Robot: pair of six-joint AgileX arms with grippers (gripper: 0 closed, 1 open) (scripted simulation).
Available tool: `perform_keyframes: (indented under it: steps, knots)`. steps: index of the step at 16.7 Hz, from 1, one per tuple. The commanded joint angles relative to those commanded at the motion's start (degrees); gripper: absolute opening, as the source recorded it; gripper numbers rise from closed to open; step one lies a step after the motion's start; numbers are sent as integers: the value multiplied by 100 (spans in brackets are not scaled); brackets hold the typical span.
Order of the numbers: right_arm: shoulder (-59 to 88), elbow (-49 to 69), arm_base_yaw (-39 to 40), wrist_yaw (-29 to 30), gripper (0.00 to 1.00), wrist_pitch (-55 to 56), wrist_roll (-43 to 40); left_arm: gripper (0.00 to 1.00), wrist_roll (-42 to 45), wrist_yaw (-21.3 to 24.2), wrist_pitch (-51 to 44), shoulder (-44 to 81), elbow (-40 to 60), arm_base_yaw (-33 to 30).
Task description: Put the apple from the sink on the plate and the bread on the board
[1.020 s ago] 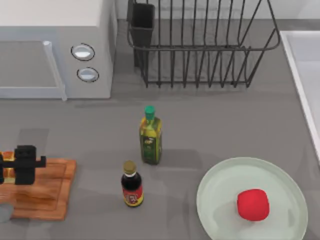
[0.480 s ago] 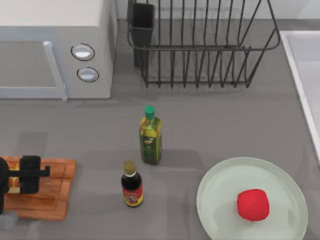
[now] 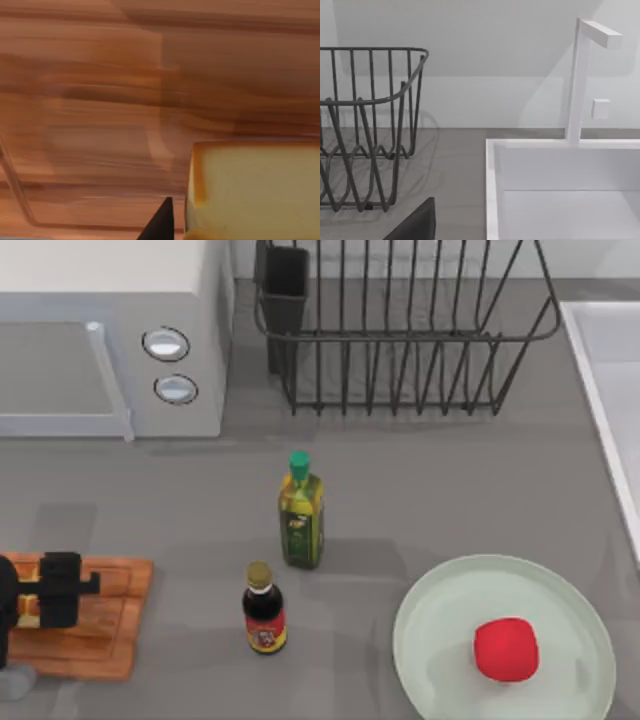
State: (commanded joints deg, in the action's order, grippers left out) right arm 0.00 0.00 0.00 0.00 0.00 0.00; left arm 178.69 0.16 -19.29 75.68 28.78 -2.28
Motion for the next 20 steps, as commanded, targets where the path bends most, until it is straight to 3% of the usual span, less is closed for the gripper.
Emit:
perform_keyframes:
  steps: [6, 16, 20]
  knots:
    - [0, 0, 0, 0, 100, 0, 0, 98, 0, 0, 0, 0, 0, 0]
    - [0, 0, 0, 0, 100, 0, 0, 100, 0, 0, 0, -4, 2, 1]
    - [0, 0, 0, 0, 100, 0, 0, 100, -559, -65, 98, -499, -122, 5]
